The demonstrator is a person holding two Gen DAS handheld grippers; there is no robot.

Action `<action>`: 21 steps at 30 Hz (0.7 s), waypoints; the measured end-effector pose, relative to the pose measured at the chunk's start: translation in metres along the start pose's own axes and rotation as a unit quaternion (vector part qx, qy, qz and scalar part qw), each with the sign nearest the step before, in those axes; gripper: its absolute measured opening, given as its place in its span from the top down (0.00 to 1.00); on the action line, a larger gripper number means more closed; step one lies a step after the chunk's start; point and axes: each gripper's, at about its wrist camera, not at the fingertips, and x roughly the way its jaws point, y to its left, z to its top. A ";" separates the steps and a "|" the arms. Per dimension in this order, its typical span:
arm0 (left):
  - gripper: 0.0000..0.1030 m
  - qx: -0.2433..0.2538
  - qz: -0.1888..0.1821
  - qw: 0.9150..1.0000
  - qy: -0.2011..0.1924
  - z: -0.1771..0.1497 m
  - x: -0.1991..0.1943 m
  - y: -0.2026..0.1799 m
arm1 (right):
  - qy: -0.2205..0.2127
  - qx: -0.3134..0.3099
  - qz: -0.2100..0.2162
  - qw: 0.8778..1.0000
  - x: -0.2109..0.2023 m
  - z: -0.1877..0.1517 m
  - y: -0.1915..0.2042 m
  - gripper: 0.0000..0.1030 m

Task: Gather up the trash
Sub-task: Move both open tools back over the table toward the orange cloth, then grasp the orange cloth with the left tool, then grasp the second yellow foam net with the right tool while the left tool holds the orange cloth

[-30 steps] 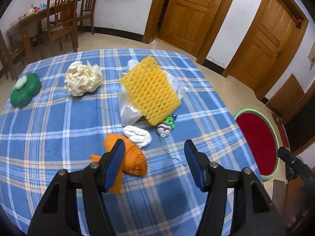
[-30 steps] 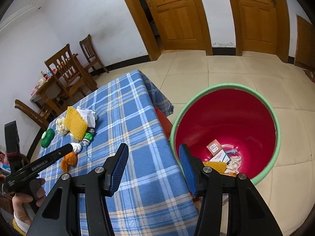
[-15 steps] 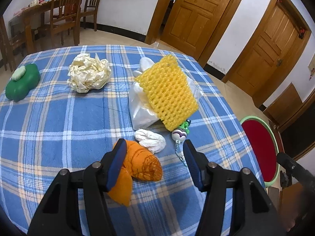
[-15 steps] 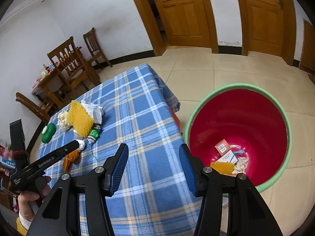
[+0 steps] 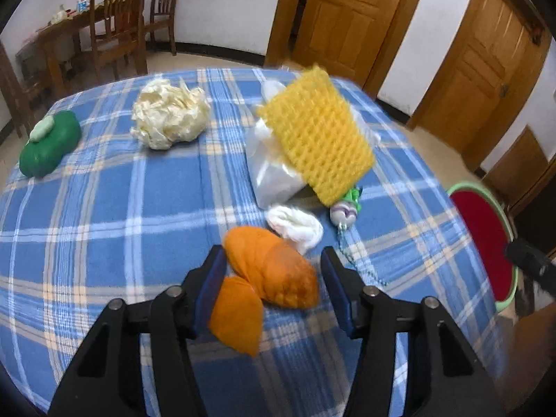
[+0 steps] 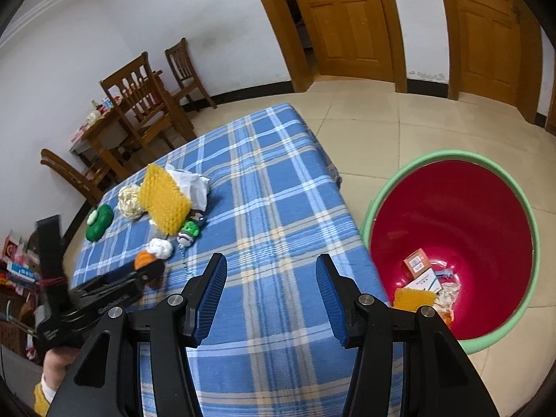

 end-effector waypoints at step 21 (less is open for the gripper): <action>0.58 -0.076 -0.004 0.997 -0.027 0.002 -0.042 0.054 | 0.033 -0.070 0.050 0.996 0.030 -0.005 0.065 0.47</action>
